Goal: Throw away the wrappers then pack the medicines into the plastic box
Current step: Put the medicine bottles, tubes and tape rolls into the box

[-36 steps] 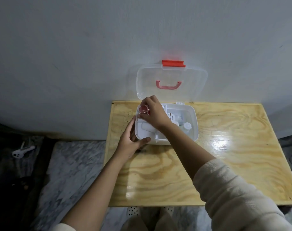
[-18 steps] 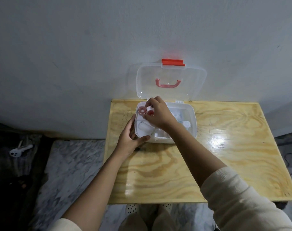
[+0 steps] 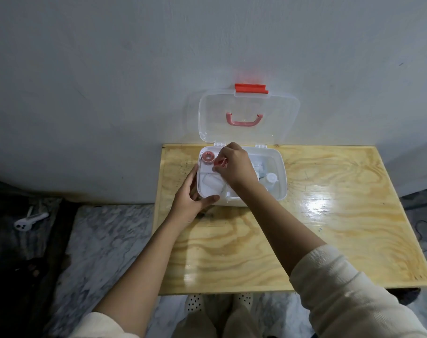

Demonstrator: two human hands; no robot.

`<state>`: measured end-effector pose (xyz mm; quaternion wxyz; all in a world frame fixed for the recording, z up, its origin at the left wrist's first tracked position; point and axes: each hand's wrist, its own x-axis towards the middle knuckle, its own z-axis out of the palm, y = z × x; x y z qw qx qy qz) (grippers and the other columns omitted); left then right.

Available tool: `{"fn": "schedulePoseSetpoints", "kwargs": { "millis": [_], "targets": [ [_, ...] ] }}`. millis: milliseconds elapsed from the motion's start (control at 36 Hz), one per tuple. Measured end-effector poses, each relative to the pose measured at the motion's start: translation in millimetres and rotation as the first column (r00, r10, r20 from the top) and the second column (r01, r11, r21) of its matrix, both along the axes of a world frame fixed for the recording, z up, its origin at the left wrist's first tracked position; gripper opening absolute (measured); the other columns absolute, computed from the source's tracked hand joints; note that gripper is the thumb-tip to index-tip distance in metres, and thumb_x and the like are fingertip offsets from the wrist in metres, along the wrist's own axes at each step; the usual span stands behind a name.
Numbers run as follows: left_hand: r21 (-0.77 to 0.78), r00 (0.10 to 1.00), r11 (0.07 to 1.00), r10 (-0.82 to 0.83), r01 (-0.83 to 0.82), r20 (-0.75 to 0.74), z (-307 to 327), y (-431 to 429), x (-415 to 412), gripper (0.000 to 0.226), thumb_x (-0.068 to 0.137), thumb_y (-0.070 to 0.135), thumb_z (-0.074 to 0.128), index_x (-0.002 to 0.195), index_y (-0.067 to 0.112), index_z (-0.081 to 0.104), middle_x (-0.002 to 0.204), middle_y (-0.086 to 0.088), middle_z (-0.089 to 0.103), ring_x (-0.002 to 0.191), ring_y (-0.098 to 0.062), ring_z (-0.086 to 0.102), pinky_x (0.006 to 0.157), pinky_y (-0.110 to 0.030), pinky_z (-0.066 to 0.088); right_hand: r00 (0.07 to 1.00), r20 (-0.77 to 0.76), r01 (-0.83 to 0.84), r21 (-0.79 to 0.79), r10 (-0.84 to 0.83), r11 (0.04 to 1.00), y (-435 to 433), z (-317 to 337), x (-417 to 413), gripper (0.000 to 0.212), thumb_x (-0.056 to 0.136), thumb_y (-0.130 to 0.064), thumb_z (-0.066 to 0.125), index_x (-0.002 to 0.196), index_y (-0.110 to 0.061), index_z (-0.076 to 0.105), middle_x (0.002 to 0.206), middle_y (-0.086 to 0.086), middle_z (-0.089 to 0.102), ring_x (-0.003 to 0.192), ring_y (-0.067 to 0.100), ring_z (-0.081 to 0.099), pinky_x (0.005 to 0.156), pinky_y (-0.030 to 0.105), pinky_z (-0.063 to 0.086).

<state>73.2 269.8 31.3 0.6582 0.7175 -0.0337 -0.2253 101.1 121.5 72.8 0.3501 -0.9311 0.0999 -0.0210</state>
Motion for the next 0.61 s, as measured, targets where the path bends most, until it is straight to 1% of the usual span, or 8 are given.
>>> {"fn": "schedulePoseSetpoints", "kwargs": {
  "millis": [139, 222, 278, 333, 389, 444, 528, 611],
  "targets": [
    [-0.004, 1.000, 1.000, -0.001, 0.001, -0.017, 0.3, -0.4, 0.0, 0.091, 0.073, 0.008, 0.078, 0.148, 0.021, 0.029, 0.131, 0.018, 0.047, 0.113, 0.012, 0.047, 0.093, -0.011, 0.046, 0.999, -0.009, 0.037, 0.003, -0.036, 0.999, -1.0, -0.6, -2.5, 0.013, 0.070, -0.008, 0.075, 0.081, -0.004, 0.068, 0.093, 0.012, 0.063, 0.084, 0.028, 0.058, 0.074, 0.041, 0.052],
    [0.007, 1.000, 1.000, -0.005, 0.005, -0.017, 0.6, -0.4, 0.1, 0.092, 0.073, 0.011, 0.079, 0.149, 0.021, 0.028, 0.135, 0.014, 0.045, 0.119, 0.002, 0.047, 0.097, -0.015, 0.046, 0.997, 0.024, 0.078, 0.037, -0.079, 0.996, -0.2, -0.9, -3.4, 0.016, 0.070, -0.008, 0.074, 0.082, -0.002, 0.067, 0.091, 0.013, 0.063, 0.079, 0.026, 0.057, 0.071, 0.038, 0.051],
    [0.008, 1.000, 1.000, -0.006, 0.006, -0.017, 0.9, -0.1, 0.1, 0.093, 0.073, 0.012, 0.079, 0.150, 0.021, 0.028, 0.137, 0.012, 0.045, 0.122, -0.001, 0.046, 0.100, -0.019, 0.045, 0.992, 0.049, 0.113, 0.060, -0.116, 0.992, 0.4, -0.2, -4.4, 0.014, 0.071, -0.008, 0.073, 0.082, -0.002, 0.065, 0.091, 0.013, 0.062, 0.075, 0.021, 0.053, 0.066, 0.030, 0.046],
    [0.001, 1.000, 1.000, -0.005, 0.005, -0.017, 0.4, 0.2, 0.4, 0.092, 0.073, 0.011, 0.079, 0.149, 0.021, 0.029, 0.136, 0.012, 0.046, 0.119, 0.002, 0.047, 0.098, -0.017, 0.046, 0.988, 0.056, 0.137, 0.069, -0.141, 0.988, 0.9, 0.4, -4.5, 0.013, 0.073, -0.009, 0.072, 0.083, -0.004, 0.064, 0.092, 0.011, 0.062, 0.074, 0.017, 0.050, 0.063, 0.025, 0.039],
    [0.001, 1.000, 1.000, -0.005, 0.005, -0.012, 0.3, 0.4, 0.6, 0.091, 0.073, 0.011, 0.079, 0.149, 0.020, 0.029, 0.136, 0.011, 0.046, 0.116, 0.004, 0.048, 0.095, -0.014, 0.047, 0.990, 0.039, 0.136, 0.068, -0.139, 0.988, 1.6, -0.2, -3.4, 0.016, 0.072, -0.010, 0.072, 0.085, -0.005, 0.064, 0.093, 0.010, 0.063, 0.075, 0.017, 0.050, 0.064, 0.024, 0.037],
    [-0.001, 1.000, 1.000, -0.005, 0.005, -0.003, 0.3, 0.1, 0.8, 0.090, 0.074, 0.009, 0.078, 0.149, 0.020, 0.029, 0.133, 0.013, 0.047, 0.112, 0.011, 0.048, 0.090, -0.010, 0.048, 0.994, 0.007, 0.113, 0.054, -0.113, 0.992, 2.9, -1.9, -2.2, 0.020, 0.072, -0.010, 0.072, 0.090, -0.004, 0.065, 0.095, 0.011, 0.064, 0.080, 0.021, 0.054, 0.066, 0.024, 0.038],
    [-0.001, 1.000, 1.000, -0.009, 0.009, 0.005, -0.9, 0.0, 1.3, 0.089, 0.074, 0.005, 0.077, 0.148, 0.019, 0.030, 0.125, 0.022, 0.049, 0.103, 0.023, 0.049, 0.084, -0.006, 0.046, 0.995, -0.010, 0.101, 0.029, -0.100, 0.995, 5.0, -4.4, -1.5, 0.021, 0.076, -0.008, 0.066, 0.095, -0.003, 0.065, 0.098, 0.014, 0.065, 0.089, 0.027, 0.057, 0.070, 0.026, 0.041],
    [0.003, 1.000, 1.000, -0.007, 0.007, 0.001, -2.0, 0.5, 2.0, 0.090, 0.074, 0.005, 0.078, 0.149, 0.017, 0.030, 0.128, 0.019, 0.049, 0.106, 0.021, 0.050, 0.088, -0.009, 0.047, 0.995, -0.027, 0.101, 0.015, -0.100, 0.995, 6.4, -3.4, -0.1, 0.021, 0.077, -0.008, 0.064, 0.097, -0.002, 0.064, 0.101, 0.015, 0.064, 0.091, 0.028, 0.057, 0.072, 0.028, 0.043]
  ]
}}
